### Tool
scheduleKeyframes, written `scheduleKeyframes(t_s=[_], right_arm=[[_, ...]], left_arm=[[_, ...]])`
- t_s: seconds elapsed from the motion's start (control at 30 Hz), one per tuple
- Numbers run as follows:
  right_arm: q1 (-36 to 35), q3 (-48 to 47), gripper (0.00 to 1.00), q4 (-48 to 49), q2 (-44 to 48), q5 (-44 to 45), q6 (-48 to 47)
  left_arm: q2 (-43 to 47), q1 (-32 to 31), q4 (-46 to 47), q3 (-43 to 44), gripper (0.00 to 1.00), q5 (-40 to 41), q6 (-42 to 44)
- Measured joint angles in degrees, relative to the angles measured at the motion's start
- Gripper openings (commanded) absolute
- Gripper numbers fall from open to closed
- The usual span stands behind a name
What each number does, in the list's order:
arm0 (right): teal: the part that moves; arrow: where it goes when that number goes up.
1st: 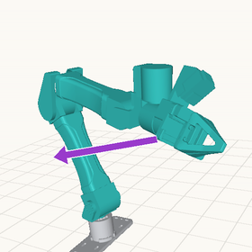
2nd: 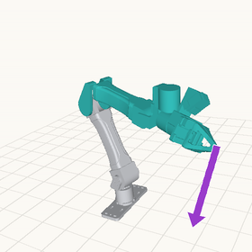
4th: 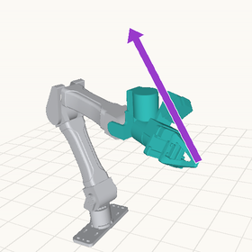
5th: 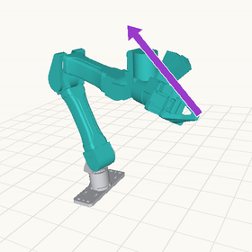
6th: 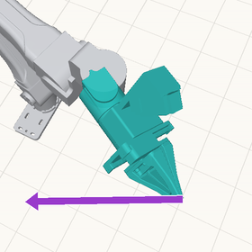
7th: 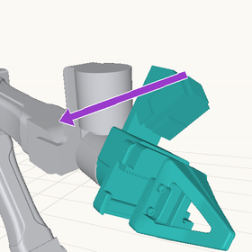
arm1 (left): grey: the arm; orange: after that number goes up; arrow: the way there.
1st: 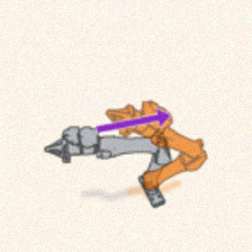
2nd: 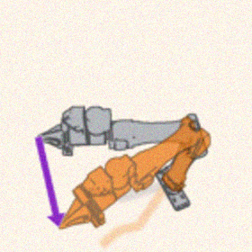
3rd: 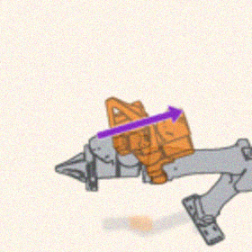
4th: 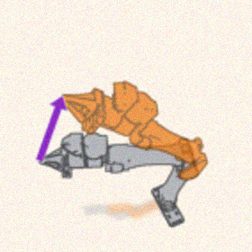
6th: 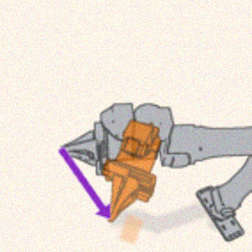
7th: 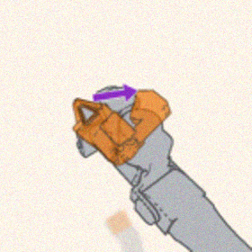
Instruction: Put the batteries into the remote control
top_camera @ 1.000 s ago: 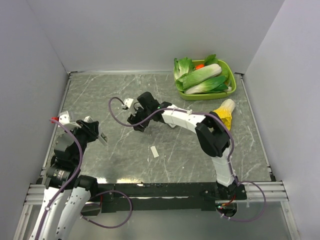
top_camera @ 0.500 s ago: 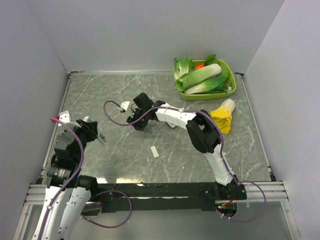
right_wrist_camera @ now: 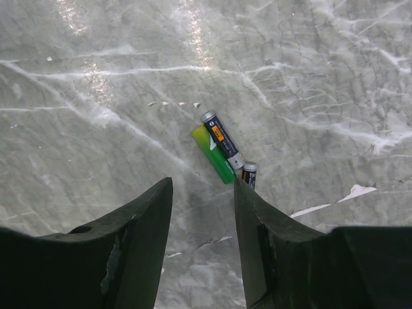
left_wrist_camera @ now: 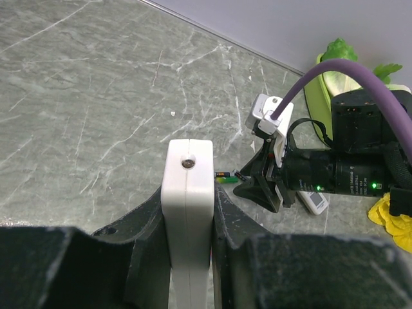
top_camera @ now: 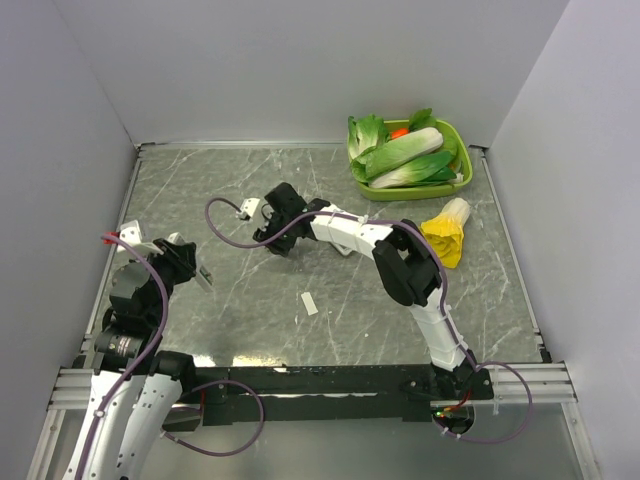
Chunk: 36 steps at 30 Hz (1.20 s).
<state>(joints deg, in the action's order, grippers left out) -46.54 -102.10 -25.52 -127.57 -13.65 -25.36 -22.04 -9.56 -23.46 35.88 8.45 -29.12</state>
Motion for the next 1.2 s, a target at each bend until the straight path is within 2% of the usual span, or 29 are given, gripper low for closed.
scheduleKeyframes(t_s=[0.17,0.37,0.83,0.93,1.2], right_arm=[[0.00,-0.33,0.50,-0.48,-0.31,0.61,0.04],[0.00,-0.76,0.42,-0.76,-1.27,0.59,0.15],[0.00,-2.03,0.40,-1.36,-3.72,0.79,0.11],[-0.02,-2.12,0.41,-1.42,-3.72,0.81,-0.07],[-0.07,-0.81,0.51,-0.50,-3.15,0.46,-1.75]], left_arm=[[-0.42,0.00,0.00,-0.02,0.02,-0.24,-0.02],[-0.46,0.26,0.00,-0.04,0.02,-0.68,0.00],[-0.61,0.37,0.00,-0.04,0.02,-1.09,0.00],[-0.61,0.37,0.00,-0.04,0.02,-1.09,-0.02],[-0.61,0.37,0.00,-0.04,0.02,-1.09,-0.02]])
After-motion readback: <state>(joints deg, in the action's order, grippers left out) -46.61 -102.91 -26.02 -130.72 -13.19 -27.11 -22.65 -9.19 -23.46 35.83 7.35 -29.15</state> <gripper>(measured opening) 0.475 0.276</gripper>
